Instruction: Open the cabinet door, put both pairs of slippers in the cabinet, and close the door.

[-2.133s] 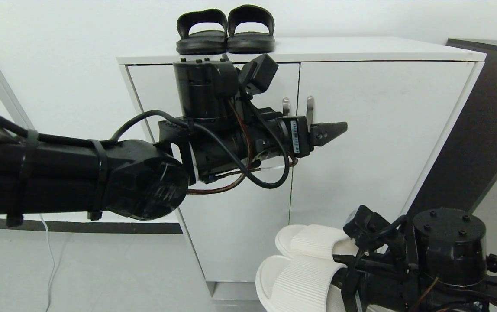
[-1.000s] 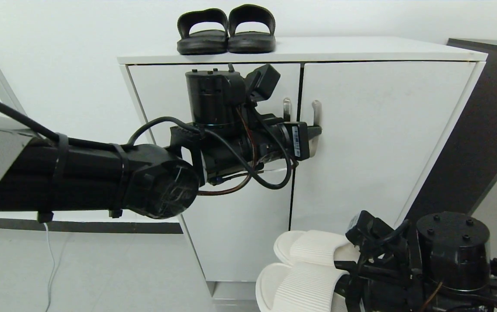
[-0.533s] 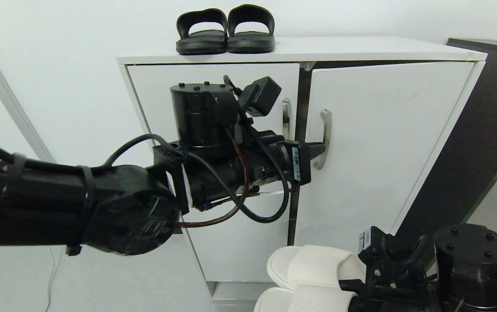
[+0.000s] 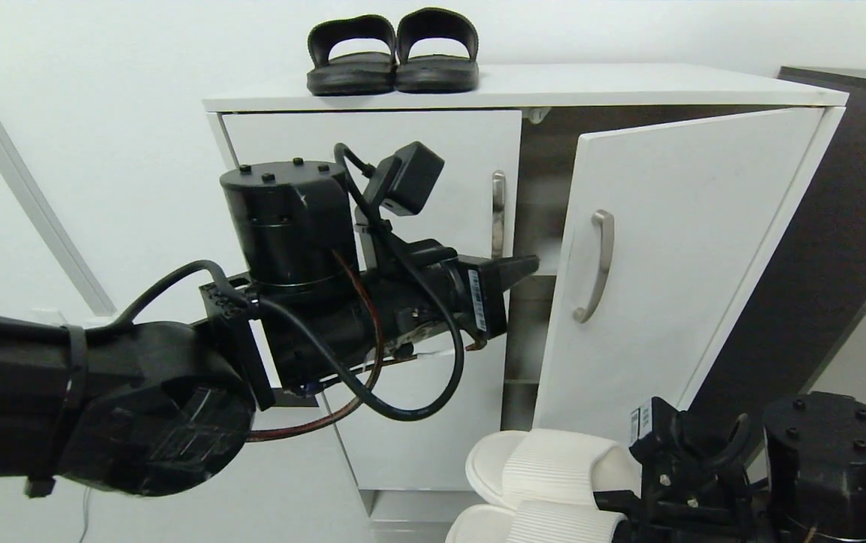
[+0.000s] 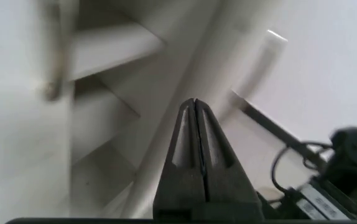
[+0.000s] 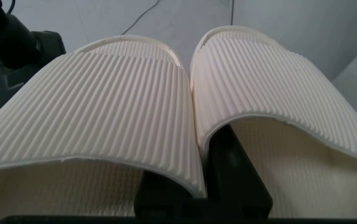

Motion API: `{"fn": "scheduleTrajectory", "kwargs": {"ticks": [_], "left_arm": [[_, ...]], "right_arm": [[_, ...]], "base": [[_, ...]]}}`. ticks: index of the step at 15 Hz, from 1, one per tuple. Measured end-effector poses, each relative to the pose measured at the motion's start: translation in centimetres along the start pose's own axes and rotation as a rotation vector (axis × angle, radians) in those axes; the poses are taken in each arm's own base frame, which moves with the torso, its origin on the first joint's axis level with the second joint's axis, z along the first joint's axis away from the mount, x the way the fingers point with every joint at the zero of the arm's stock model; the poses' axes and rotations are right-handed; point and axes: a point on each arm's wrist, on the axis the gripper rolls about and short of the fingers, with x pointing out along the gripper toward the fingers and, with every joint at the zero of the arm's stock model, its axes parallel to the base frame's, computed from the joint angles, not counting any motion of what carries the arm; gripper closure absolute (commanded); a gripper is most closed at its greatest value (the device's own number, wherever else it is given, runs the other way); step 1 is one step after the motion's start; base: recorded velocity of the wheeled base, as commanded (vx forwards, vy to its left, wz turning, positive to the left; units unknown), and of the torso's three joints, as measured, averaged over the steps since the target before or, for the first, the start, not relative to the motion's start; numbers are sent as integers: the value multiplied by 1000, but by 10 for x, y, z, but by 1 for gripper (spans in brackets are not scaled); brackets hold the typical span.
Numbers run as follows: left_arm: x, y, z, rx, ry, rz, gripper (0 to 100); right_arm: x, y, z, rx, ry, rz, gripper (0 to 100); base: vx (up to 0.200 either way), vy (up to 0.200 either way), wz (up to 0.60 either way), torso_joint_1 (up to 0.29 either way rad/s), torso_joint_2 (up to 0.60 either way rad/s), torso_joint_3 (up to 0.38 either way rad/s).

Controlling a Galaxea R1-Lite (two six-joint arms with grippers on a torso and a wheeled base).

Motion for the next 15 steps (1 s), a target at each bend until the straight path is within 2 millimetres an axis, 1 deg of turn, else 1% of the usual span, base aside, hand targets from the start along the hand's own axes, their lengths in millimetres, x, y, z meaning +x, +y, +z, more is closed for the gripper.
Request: {"fn": "scheduleTrajectory", "kwargs": {"ticks": [3,6,9,13,15], "left_arm": [[4,8,7,-32,-27,15,100],[16,12,12,-29,-41,13,100],[32,17,11,-29,-43,15,100],[39,22,5,-34,-30,28,100],[43,20,4,-32,-33,16,100]], "right_arm": [[1,9,-4,-8,18,38,100],[2,14,-7,-10,34,56,100],[3,16,-10,-10,48,68,100],[4,18,-11,-12,53,72,100],[4,19,-12,-14,55,77,100]], "base": [[0,0,0,0,0,0],[0,0,0,0,0,0],[0,0,0,0,0,0],[-200,0,0,5,4,2],[-200,0,0,2,0,2]]}}
